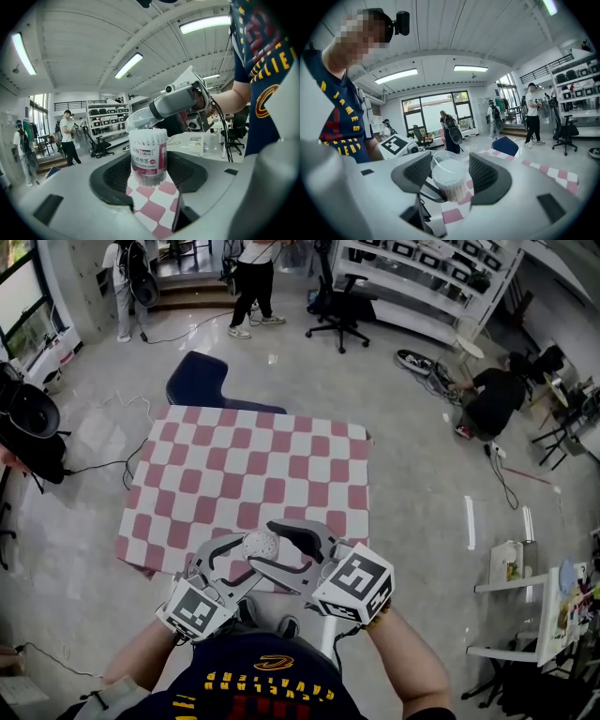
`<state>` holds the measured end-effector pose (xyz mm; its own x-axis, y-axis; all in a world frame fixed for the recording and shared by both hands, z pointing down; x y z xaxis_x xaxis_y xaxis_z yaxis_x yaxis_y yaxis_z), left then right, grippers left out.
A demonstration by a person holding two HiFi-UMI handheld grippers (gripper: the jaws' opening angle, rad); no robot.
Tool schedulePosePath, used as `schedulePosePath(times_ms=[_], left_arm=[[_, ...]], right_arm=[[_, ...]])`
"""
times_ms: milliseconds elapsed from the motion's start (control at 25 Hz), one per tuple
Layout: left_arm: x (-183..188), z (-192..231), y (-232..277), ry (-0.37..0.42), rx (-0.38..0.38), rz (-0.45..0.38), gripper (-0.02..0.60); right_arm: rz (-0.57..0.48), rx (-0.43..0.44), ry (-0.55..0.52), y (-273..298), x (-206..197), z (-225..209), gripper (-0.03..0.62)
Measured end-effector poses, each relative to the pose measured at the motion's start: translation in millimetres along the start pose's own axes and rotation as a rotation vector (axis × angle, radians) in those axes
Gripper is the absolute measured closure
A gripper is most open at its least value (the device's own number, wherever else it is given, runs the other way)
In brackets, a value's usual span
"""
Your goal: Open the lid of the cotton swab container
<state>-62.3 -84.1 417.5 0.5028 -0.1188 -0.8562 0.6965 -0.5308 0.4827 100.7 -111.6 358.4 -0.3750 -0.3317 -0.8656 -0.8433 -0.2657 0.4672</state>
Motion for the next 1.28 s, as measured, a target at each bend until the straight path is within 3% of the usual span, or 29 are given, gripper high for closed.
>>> schedulePosePath(times_ms=[760,1280], left_arm=[[-0.2,-9.8,-1.2,-0.013,-0.041,-0.021,0.339],[2.1,-16.6,-4.2,-0.004,-0.061,-0.053,0.339]], right_arm=[[-0.086,-0.077,0.014,-21.1,22.4,-22.8,0.339],[-0.094,-0.123,0.102,-17.2,15.3,-52.9,0.339]])
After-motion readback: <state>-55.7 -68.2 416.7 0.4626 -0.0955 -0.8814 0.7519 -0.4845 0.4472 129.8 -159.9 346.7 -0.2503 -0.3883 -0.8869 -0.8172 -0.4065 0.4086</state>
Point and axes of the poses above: the fingertips, and each gripper's own axes: y forward along the fingers, z to its left, x out of its top, the point moved 10 cm from there along -y, backward along the fingers, and after that the axes turned 14 degrees about z, right-handed, at the moved point
